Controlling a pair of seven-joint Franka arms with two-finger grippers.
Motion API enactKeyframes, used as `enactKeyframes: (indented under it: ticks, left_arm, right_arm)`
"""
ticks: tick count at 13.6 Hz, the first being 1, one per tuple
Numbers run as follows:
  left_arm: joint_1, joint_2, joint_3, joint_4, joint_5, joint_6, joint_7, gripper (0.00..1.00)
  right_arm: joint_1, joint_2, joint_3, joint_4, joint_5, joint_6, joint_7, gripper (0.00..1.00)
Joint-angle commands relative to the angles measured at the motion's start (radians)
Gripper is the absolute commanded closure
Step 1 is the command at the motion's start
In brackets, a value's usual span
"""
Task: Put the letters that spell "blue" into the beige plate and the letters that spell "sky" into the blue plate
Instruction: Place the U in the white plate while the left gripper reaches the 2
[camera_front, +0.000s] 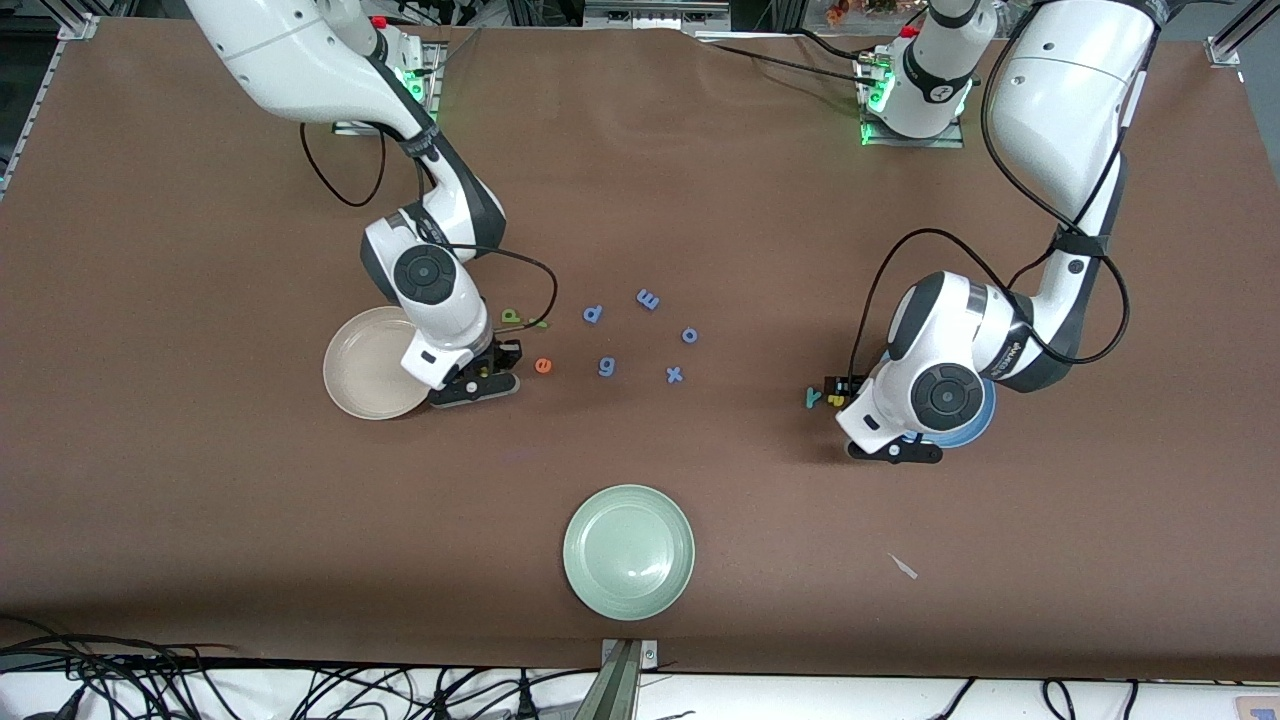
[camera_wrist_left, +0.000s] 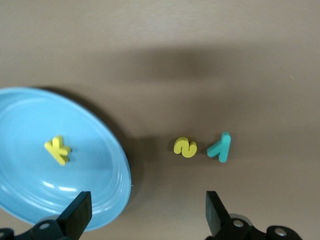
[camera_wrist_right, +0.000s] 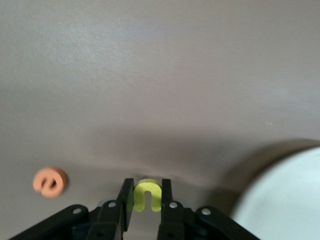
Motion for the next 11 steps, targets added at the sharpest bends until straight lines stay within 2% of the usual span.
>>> enactKeyframes:
  ticks: [1,3,5,6,7,8,9,11]
  left_arm:
    - [0.017,-0.014,-0.020,0.005,0.017,-0.005,0.246,0.00]
    - [0.015,-0.014,-0.045,0.014,0.020,0.003,0.407,0.00]
    - [0.015,-0.014,-0.054,0.014,0.017,0.024,0.556,0.00]
    - [0.018,-0.015,-0.068,0.003,0.017,0.050,0.633,0.00]
    - [0.020,-0.014,-0.072,-0.001,0.018,0.059,0.738,0.00]
    - [0.019,-0.012,-0.072,-0.006,0.018,0.073,0.830,0.00]
    - [0.017,-0.012,-0.074,-0.018,0.020,0.082,0.904,0.00]
    - [0.008,-0.012,-0.076,-0.058,0.026,0.136,1.070,0.04]
  right_arm:
    - [-0.080,-0.106,0.009,-0.024,0.001,-0.123,-0.166,0.79]
    - [-0.144,-0.134,0.009,-0.051,0.001,-0.146,-0.301,0.78]
    - [-0.192,-0.160,0.009,-0.145,0.001,-0.067,-0.354,0.76]
    - [-0.195,-0.172,0.009,-0.197,0.001,0.001,-0.354,0.69]
    - [-0.197,-0.174,0.009,-0.208,0.001,0.015,-0.340,0.55]
    - [-0.195,-0.174,0.009,-0.208,0.001,0.015,-0.335,0.49]
    - [-0.195,-0.172,0.009,-0.207,0.001,0.015,-0.334,0.44]
    - [-0.194,-0.169,0.013,-0.199,0.009,0.015,-0.300,0.44]
